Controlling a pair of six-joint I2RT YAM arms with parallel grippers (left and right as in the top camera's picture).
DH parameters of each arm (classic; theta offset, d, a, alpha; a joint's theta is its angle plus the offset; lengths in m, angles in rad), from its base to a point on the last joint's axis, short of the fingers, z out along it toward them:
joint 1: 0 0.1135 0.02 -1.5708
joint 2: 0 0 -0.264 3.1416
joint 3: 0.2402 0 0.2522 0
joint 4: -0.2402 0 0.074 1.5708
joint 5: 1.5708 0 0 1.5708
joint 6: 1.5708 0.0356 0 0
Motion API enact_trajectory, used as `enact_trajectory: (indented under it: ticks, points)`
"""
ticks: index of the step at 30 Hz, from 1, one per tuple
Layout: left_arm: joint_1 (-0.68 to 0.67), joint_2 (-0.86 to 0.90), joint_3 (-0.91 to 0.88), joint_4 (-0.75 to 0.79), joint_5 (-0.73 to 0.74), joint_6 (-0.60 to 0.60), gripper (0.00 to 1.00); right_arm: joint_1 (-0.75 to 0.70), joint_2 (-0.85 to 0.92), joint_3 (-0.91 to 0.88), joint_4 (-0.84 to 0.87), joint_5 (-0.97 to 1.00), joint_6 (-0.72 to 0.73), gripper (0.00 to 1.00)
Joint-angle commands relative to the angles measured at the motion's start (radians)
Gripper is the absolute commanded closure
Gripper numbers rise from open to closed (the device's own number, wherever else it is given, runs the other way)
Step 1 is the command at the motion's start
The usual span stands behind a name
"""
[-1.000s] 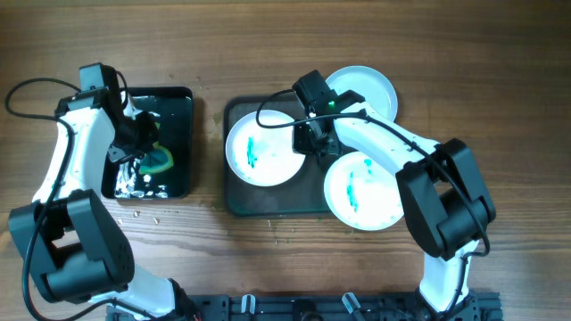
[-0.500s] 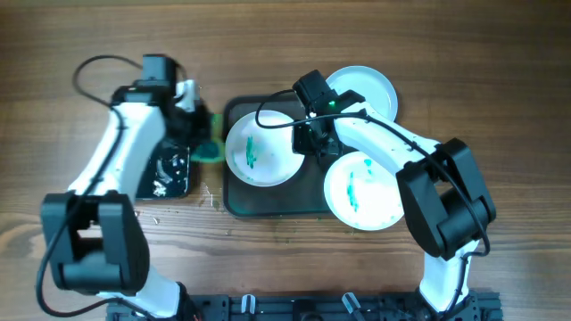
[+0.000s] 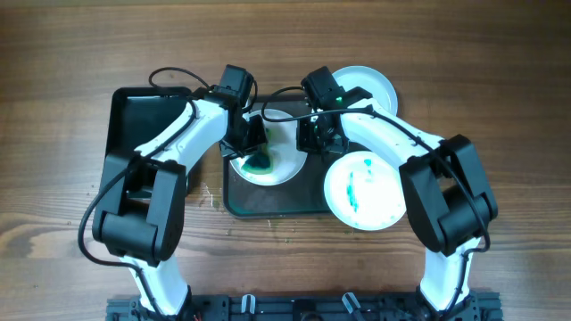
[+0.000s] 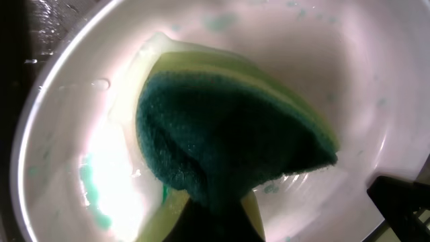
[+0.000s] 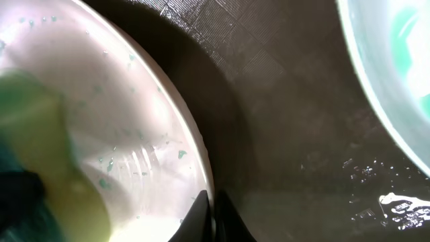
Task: Clean dirty plates on tray and stack at the side
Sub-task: 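Scrub the left plate with the sponge while right gripper holds it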
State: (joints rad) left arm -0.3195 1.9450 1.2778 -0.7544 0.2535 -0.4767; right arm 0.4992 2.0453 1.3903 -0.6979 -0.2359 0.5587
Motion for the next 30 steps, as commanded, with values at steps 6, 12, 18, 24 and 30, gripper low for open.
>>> enact_trajectory:
  ticks: [6, 12, 18, 24, 30]
  points:
    - [-0.003, 0.032, 0.013, -0.031, -0.233, -0.1, 0.96, 0.0, 0.046, 0.008, 0.028, -0.106, -0.004, 0.96]
    - [-0.004, 0.032, 0.086, -0.186, -0.532, -0.138, 0.96, 0.0, 0.046, 0.008, 0.029, -0.103, 0.003, 0.96]
    - [-0.037, 0.032, 0.086, 0.016, 0.153, 0.291, 0.96, 0.0, 0.046, 0.008, 0.026, -0.103, 0.002, 0.96]
    - [-0.037, 0.032, 0.083, 0.025, -0.332, 0.012, 0.96, 0.0, 0.046, 0.008, 0.024, -0.103, -0.001, 0.96]
    - [-0.058, 0.032, 0.083, -0.163, -0.068, 0.087, 0.96, 0.0, 0.046, 0.008, 0.024, -0.103, -0.002, 0.96]
